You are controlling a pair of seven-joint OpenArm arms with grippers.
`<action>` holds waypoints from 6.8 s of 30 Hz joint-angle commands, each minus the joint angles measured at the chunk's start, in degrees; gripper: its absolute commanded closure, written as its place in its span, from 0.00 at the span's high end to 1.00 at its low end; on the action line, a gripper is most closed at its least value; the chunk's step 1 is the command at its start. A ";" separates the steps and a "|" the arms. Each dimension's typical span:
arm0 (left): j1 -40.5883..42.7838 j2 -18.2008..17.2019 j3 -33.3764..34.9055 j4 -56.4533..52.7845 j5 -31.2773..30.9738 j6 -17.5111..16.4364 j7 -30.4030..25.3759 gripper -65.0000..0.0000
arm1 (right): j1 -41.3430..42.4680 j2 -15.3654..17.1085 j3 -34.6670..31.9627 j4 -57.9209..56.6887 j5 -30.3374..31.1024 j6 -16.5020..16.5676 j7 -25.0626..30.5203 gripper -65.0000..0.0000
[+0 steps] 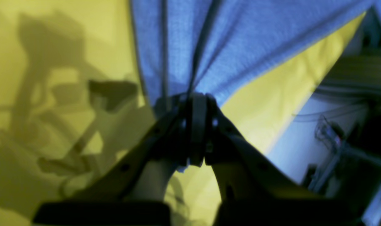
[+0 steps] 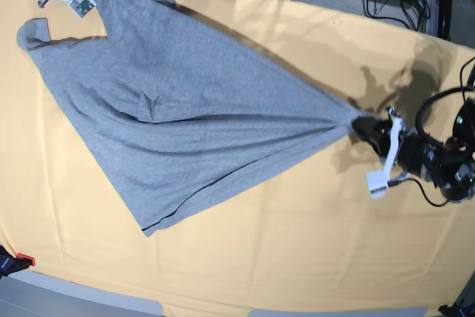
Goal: Layout the t-shirt on the table in an organized manner, then fold the t-shirt properly
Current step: 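Pull the hem with the left gripper away from the right gripper, stretching the shirt, then drag the held hem with the left gripper back across the table, then grasp the other hem corner with the right gripper and pull both corners apart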
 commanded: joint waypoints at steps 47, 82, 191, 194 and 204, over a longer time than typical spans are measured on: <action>3.72 1.16 -0.87 21.18 17.22 5.42 -14.71 0.64 | 2.58 0.57 0.37 0.70 7.02 -0.90 -3.69 0.51; -1.31 49.42 -22.08 -40.48 50.90 8.46 -44.44 0.64 | 2.58 0.57 0.37 0.70 1.33 -3.30 0.48 0.51; -7.72 31.28 -22.18 -43.06 46.49 10.73 -38.32 0.00 | 73.72 -10.40 -18.10 -63.17 -7.19 3.26 16.26 0.00; -8.22 31.26 -22.18 -43.06 46.51 9.64 -38.32 0.00 | 77.75 -8.76 -18.10 -63.17 -11.56 0.55 17.40 0.00; -13.25 31.15 -22.18 -43.06 42.62 8.33 -38.80 0.00 | 86.86 -2.58 -18.10 -63.17 -18.60 -3.72 19.96 0.00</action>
